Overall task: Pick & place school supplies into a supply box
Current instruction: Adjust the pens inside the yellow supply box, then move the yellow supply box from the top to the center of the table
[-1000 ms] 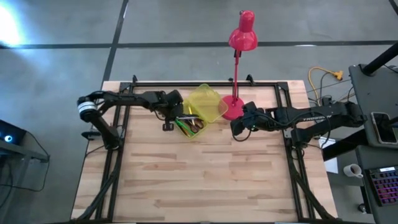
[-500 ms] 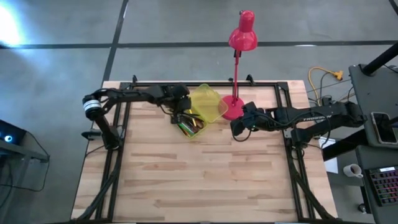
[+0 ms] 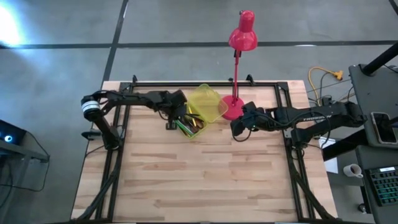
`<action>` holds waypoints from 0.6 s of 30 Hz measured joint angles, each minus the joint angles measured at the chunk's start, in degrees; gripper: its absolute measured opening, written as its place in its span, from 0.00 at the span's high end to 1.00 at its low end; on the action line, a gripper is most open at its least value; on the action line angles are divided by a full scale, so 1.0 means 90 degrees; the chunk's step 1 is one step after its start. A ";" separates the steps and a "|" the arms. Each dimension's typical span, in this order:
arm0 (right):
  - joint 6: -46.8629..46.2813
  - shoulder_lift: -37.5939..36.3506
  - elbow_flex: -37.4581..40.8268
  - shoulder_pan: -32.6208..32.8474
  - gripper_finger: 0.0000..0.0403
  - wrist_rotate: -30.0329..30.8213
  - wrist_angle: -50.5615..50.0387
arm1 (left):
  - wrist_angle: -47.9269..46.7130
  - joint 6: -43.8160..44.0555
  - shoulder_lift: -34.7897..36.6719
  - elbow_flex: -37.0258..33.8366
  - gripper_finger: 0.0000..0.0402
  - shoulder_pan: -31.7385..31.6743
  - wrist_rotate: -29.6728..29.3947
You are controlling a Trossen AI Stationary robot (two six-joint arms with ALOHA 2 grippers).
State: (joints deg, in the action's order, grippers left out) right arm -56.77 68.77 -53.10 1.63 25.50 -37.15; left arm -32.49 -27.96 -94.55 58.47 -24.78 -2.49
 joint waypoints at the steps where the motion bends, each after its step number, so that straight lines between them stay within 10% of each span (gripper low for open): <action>1: 0.0000 0.0000 0.0000 0.0000 0.50 0.0000 0.0000 | -0.0013 0.0032 0.0005 0.0059 1.00 0.0024 -0.0003; 11: -0.2734 0.0040 0.0087 -0.0080 0.50 -0.0212 -0.0317 | 0.0013 0.2359 0.0906 0.0911 1.00 -0.0112 0.0256; 18: -0.2236 0.0730 0.0124 -0.0402 0.50 -0.0294 0.0957 | 0.0670 0.3074 0.1355 0.0147 1.00 0.0295 0.1274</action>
State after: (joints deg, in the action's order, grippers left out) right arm -76.90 75.35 -51.99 -1.99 22.85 -28.53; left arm -26.46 -0.29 -82.36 59.79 -22.13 8.97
